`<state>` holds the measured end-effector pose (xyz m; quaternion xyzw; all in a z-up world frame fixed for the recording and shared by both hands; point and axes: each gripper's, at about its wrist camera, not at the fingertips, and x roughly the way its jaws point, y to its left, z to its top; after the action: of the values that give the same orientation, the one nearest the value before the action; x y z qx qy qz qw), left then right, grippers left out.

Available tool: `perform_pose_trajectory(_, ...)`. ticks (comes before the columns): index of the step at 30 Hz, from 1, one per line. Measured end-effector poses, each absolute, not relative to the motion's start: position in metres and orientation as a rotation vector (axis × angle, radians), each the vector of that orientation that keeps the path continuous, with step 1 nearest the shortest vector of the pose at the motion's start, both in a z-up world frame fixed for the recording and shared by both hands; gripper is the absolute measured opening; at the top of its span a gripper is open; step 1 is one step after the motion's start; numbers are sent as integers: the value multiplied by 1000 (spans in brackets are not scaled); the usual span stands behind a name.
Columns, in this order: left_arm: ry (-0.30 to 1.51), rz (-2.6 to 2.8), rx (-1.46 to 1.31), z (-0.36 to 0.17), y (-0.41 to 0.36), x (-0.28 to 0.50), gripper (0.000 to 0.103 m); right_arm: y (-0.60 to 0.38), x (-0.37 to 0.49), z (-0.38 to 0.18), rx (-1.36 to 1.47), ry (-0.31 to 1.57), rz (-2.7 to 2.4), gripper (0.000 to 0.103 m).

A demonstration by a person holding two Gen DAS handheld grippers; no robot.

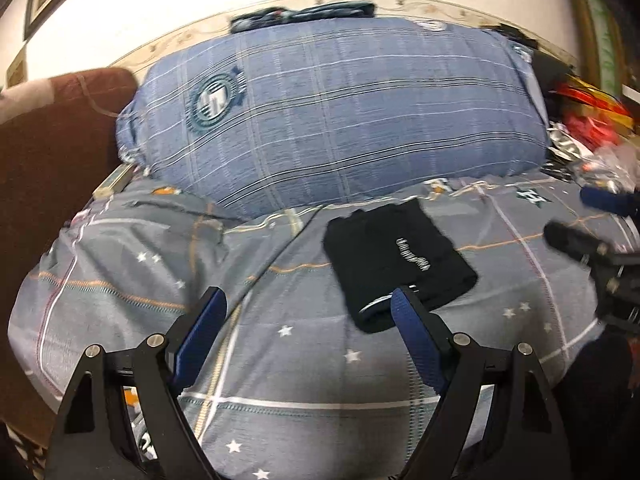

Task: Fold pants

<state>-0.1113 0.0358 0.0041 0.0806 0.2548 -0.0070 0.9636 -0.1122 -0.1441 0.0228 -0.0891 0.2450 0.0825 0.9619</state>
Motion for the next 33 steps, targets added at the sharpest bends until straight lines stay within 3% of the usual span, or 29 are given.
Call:
perform_pose_trajectory(9,329,-45,153,79,11,-128,86,-217,-150,72,-124,367,29,80)
perform_pose_trajectory(16,162,-75,140,131,0,-158,103,-249,-171,98,-48,295,6,81)
perform_pose_trajectory(23,64,-96,149,152,-4,-183,103,-263,-194,119,15,222,8,81)
perform_pose_trajectory(33,57,-127,103,165,0,-199,103,-261,-228,146,22,129,26,82)
